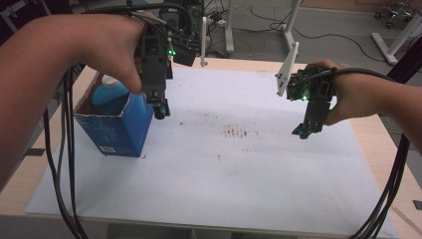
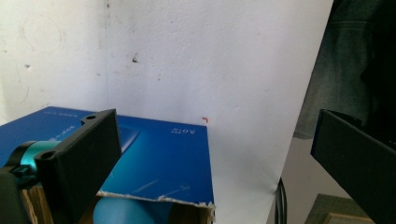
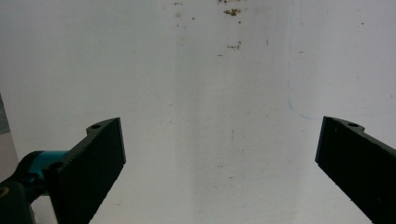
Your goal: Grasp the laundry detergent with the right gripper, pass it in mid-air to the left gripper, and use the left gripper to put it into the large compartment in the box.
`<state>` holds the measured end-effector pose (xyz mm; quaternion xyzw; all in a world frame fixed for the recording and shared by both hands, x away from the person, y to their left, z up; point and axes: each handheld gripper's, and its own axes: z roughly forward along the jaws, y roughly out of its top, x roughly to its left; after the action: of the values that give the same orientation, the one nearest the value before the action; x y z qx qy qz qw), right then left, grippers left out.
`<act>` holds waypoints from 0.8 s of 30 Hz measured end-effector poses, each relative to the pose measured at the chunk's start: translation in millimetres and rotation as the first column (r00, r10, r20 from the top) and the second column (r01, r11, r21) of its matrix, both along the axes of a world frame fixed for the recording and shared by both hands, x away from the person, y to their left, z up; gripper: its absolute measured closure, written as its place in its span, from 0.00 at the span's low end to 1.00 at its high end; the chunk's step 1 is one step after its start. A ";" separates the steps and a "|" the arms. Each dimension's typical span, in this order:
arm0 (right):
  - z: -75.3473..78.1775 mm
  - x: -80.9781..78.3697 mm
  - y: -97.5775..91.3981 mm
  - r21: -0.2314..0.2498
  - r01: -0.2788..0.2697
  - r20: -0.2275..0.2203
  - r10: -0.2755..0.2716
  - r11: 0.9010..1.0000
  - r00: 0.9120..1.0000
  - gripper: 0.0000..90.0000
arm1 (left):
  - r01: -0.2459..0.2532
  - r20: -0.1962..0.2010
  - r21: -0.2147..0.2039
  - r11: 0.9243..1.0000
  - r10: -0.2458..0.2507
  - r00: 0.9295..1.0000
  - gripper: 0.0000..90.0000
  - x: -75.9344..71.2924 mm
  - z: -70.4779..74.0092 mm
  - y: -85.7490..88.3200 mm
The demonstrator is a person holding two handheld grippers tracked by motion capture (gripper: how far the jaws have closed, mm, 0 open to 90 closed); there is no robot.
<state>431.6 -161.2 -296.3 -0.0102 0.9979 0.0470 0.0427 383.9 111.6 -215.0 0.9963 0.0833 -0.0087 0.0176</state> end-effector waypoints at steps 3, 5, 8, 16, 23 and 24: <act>-0.4 -0.4 0.4 0.000 -0.001 0.000 0.001 1.000 1.000 0.01 | 0.010 -0.007 0.000 1.000 -0.010 1.000 0.02 -0.5 -2.2 -2.7; 0.0 -0.1 -0.9 0.000 0.001 -0.002 -0.001 1.000 1.000 0.01 | 0.009 -0.008 -0.007 1.000 -0.009 1.000 0.02 0.0 -3.0 -3.8; 0.2 0.5 -2.8 -0.002 0.003 0.002 -0.003 1.000 1.000 0.01 | 0.014 -0.008 -0.007 1.000 -0.014 1.000 0.02 1.9 -3.0 -6.1; 1.1 4.1 -9.1 0.002 0.020 -0.001 -0.020 1.000 1.000 0.01 | 0.018 -0.013 -0.007 1.000 -0.018 1.000 0.02 3.3 -1.4 -8.5; 1.2 8.7 -14.1 0.014 0.038 -0.001 -0.038 0.999 0.999 0.01 | 0.014 -0.019 -0.004 1.000 -0.014 1.000 0.02 4.7 -2.6 -8.6; 1.5 8.1 -14.2 0.016 0.043 0.000 -0.043 0.999 0.999 0.01 | 0.011 -0.018 -0.005 1.000 -0.012 1.000 0.02 4.7 -2.7 -8.6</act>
<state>439.6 -175.3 -294.8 0.0117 0.9975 0.0539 0.0440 388.6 103.0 -217.6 0.9966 0.0777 -0.0182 0.0190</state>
